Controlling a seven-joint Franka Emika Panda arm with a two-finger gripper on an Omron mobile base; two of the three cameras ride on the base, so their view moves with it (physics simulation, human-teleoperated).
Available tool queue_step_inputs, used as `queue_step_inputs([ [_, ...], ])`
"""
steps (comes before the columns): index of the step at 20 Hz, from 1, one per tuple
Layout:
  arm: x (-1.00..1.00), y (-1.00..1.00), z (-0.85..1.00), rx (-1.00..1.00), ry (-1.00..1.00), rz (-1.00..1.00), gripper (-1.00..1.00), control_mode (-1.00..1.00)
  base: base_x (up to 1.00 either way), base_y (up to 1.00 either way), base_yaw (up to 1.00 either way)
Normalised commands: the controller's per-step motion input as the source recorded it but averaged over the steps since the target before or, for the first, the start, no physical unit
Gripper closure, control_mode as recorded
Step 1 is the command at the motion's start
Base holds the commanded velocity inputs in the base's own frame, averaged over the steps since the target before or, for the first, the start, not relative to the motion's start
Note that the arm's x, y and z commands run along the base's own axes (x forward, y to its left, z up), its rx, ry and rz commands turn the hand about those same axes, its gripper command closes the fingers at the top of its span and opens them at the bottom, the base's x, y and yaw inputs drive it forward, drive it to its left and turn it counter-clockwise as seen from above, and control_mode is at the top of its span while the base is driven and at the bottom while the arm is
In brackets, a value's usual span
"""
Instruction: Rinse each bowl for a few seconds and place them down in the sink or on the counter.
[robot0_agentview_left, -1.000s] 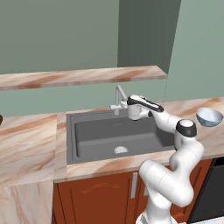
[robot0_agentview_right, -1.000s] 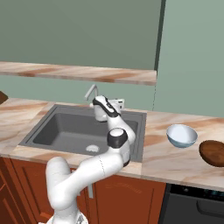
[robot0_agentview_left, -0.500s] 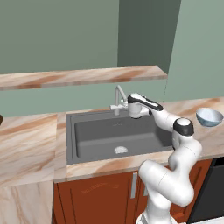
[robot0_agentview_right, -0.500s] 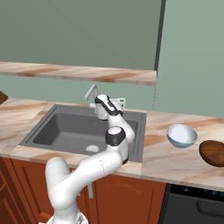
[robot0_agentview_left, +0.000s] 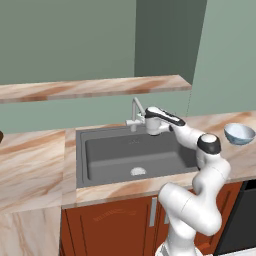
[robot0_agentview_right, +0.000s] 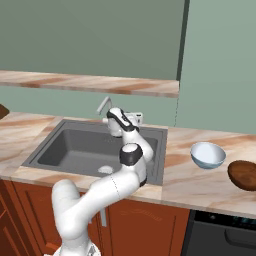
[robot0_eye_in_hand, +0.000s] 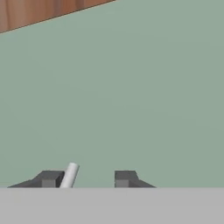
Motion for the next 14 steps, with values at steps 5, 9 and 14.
queue_step_inputs([
  [5,-0.04,-0.33,-0.15,0.01,0.09,-0.02,1.0,-1.0,0.0,0.0,0.0],
  [9,-0.02,-0.54,-0.18,0.03,0.13,-0.01,1.0,-1.0,0.0,0.0,0.0],
  [14,0.0,-0.58,-0.19,0.04,0.13,-0.01,1.0,-1.0,0.0,0.0,0.0],
])
